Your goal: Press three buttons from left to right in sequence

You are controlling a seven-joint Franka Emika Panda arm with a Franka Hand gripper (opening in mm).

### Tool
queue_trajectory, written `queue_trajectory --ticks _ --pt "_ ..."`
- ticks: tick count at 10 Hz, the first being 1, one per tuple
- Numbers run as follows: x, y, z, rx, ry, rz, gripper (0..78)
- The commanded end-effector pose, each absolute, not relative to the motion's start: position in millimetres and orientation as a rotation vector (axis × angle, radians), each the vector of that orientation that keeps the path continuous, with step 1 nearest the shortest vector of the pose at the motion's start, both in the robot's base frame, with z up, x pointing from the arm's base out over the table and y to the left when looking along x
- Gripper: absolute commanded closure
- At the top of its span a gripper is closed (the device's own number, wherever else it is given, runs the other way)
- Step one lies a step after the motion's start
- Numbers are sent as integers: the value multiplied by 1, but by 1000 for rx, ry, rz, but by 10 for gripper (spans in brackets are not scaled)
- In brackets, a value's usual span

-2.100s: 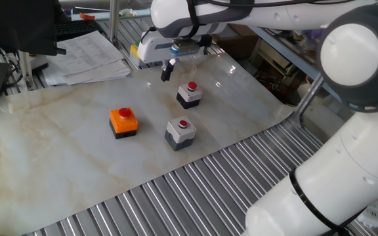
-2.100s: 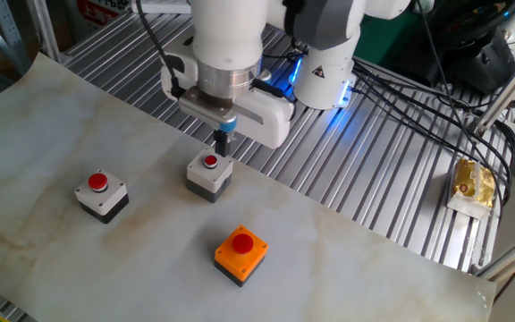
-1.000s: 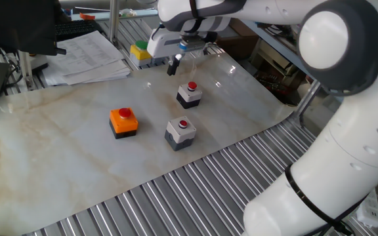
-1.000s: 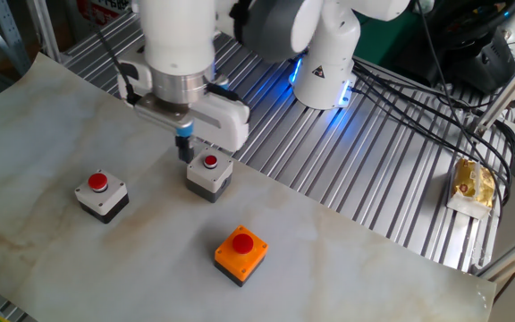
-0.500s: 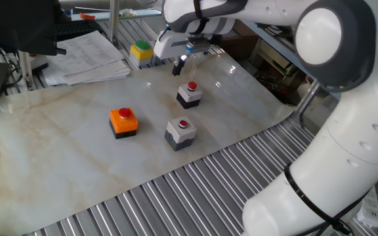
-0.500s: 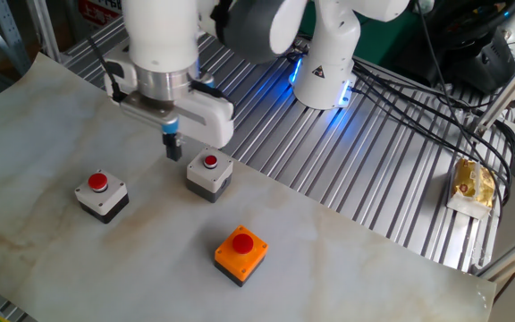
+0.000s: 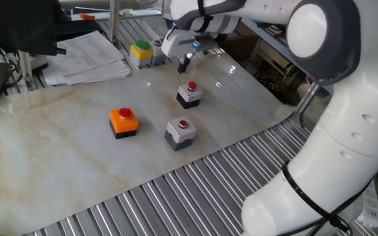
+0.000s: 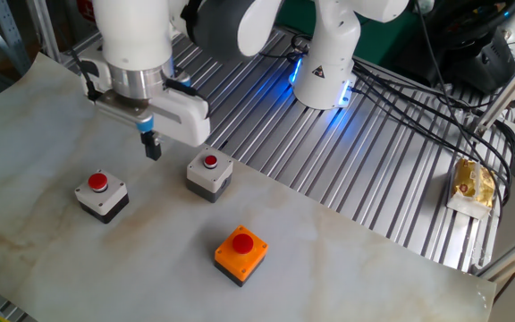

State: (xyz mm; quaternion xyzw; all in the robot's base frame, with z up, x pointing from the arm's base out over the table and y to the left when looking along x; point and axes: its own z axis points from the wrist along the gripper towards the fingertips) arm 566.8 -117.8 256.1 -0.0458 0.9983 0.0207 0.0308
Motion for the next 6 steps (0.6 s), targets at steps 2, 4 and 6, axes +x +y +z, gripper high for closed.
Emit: queue_trajectory --ticks 2,4,6 --pt "564 -126 235 -130 3052 61 776" --pt "565 -125 228 -113 3060 52 776" --pt "565 -124 229 -101 3084 55 776"
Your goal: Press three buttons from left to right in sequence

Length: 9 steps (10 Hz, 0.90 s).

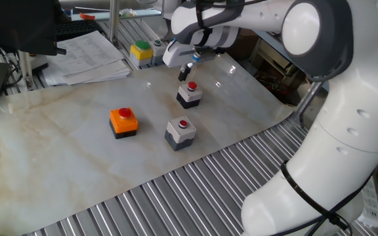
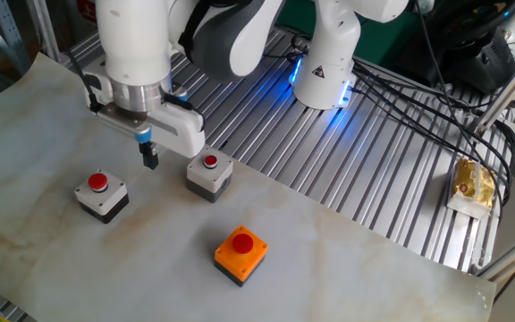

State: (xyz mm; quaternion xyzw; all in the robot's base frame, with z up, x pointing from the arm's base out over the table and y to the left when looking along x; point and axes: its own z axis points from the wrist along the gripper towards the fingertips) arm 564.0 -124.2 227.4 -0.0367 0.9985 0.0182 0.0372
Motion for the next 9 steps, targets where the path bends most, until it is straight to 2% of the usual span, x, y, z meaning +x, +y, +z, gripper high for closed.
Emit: queue_trajectory --ticks 1,9 --pt "565 -124 229 -95 3112 56 776" --pt "566 -120 209 0 3130 57 776"
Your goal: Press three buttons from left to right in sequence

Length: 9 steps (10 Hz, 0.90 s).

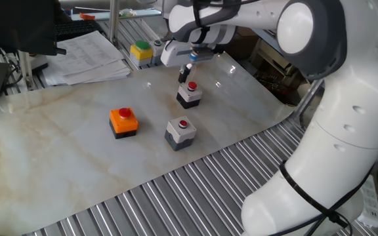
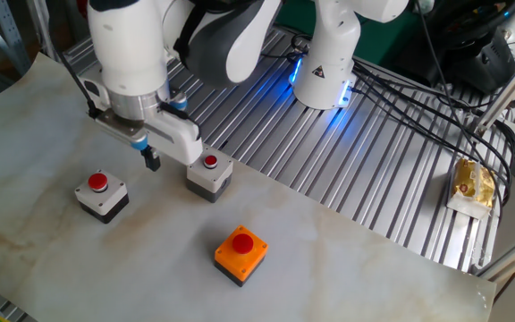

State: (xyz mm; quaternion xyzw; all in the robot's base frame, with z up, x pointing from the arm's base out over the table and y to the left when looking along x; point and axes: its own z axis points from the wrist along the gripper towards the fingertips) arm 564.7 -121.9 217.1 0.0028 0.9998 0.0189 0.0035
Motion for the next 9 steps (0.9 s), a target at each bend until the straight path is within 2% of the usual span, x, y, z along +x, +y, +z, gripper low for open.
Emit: queue_trajectory --ticks 1,9 --pt "566 -120 209 -19 3119 58 776" --pt "566 -120 209 58 3165 55 776"
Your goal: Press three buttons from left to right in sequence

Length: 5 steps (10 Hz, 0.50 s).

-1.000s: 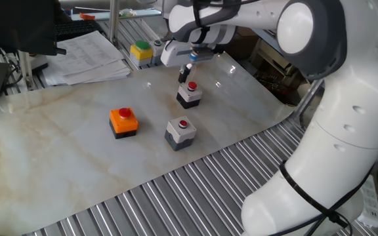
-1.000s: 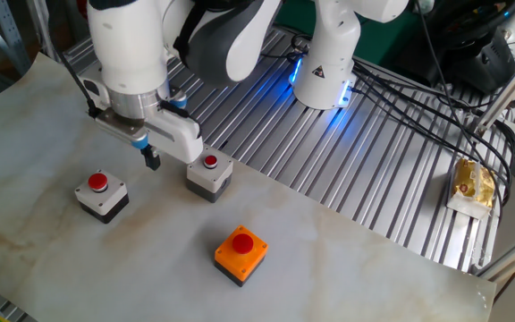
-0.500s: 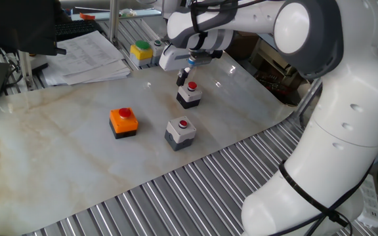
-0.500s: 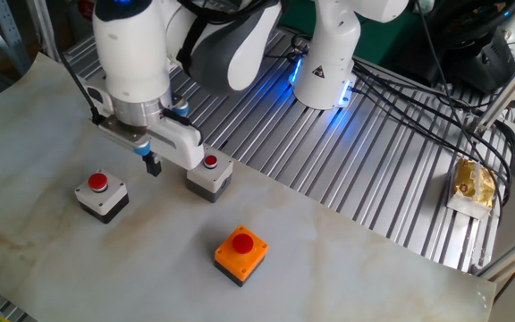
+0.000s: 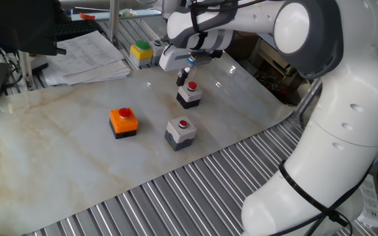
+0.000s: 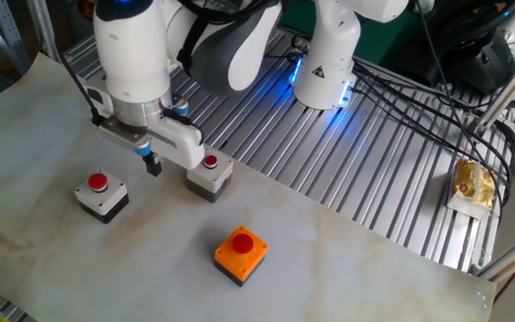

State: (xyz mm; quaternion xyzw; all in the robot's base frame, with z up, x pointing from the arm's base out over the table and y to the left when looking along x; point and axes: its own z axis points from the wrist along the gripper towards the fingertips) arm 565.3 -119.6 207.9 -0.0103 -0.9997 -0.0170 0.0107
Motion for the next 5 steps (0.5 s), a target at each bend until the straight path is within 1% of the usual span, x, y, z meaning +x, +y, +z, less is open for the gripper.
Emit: queue_trajectory --ticks 1,4,5 --pt "566 -120 209 -68 -3120 -61 776" --pt "566 -120 209 -37 -3156 -68 776" --pt "566 -120 209 35 -3163 -12 776"
